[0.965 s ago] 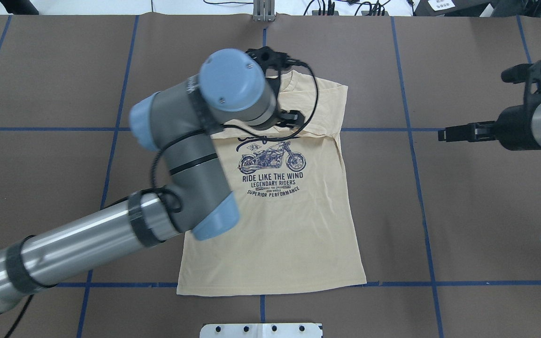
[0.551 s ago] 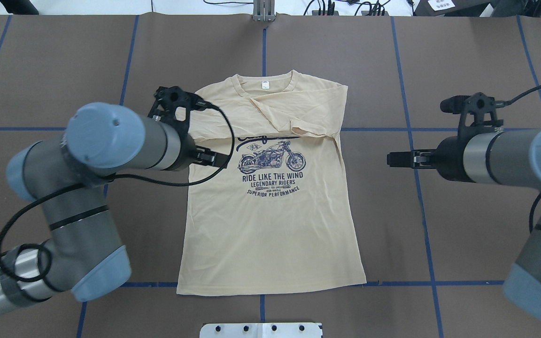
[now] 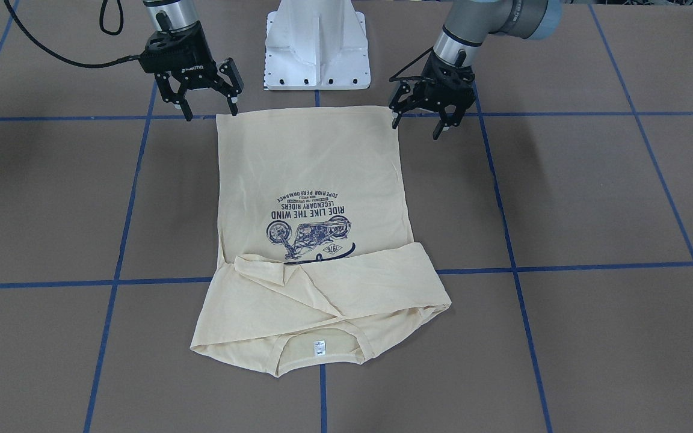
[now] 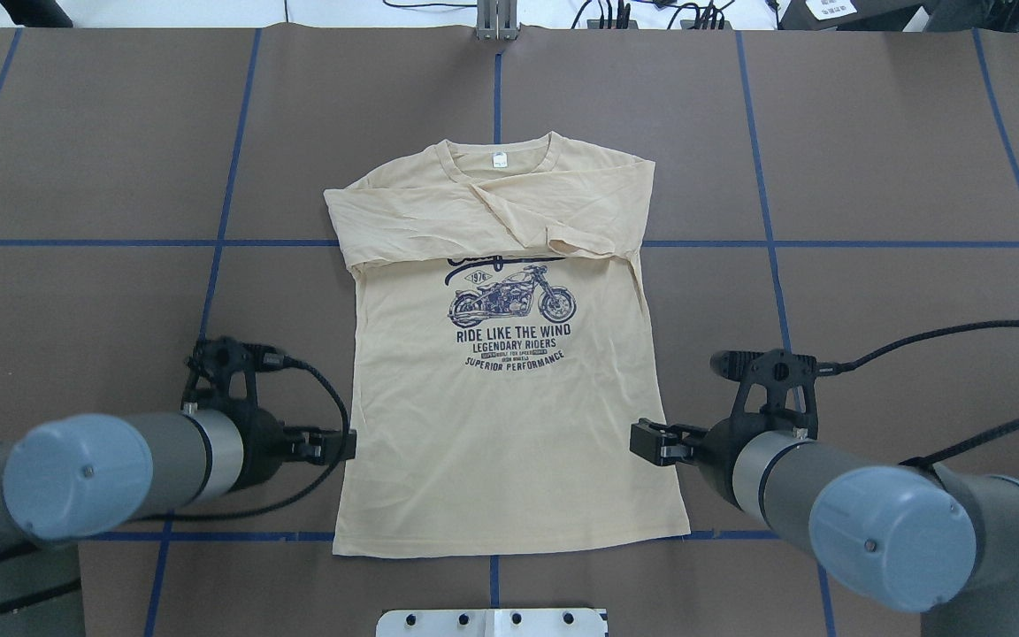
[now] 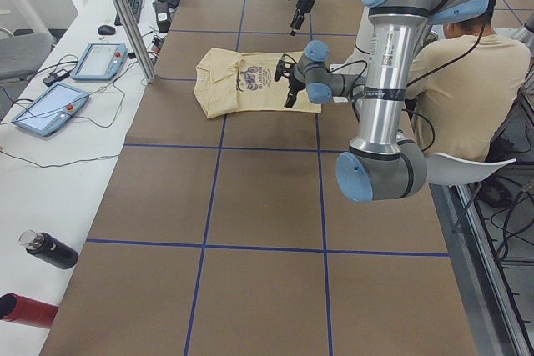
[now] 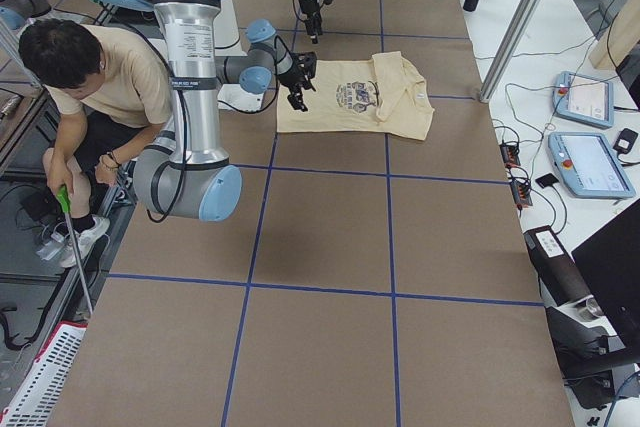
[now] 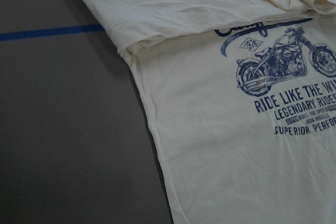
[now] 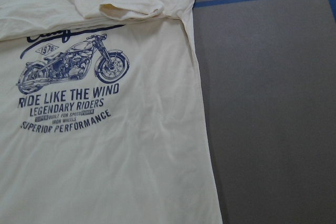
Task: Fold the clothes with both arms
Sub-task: 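Lower both grippers and grasp the hem corners nearest the robot, then lift the hem with both grippers and fold it toward the collar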
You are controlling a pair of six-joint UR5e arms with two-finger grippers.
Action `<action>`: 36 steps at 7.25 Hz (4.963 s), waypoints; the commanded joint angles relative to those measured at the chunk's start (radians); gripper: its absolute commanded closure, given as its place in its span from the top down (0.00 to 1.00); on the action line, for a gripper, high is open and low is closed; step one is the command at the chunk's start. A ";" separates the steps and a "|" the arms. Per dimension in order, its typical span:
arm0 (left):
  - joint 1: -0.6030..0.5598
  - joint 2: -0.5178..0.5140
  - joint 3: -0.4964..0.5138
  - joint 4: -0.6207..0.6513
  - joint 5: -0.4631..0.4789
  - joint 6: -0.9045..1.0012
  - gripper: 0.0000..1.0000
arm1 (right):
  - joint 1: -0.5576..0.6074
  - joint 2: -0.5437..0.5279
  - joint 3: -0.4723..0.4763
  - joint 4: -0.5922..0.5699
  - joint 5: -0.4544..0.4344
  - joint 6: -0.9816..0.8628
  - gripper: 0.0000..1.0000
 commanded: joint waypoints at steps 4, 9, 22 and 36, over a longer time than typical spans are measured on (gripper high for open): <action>0.205 -0.032 0.043 0.092 0.070 -0.189 0.70 | -0.071 -0.013 -0.020 -0.003 -0.074 0.029 1.00; 0.174 -0.072 0.060 0.128 0.068 -0.137 0.63 | -0.072 -0.006 -0.024 -0.002 -0.075 0.029 1.00; 0.154 -0.083 0.025 0.135 0.064 -0.116 0.00 | -0.224 -0.053 -0.124 0.009 -0.267 0.181 0.56; 0.154 -0.083 0.015 0.135 0.062 -0.117 0.00 | -0.262 -0.030 -0.182 0.000 -0.307 0.207 0.23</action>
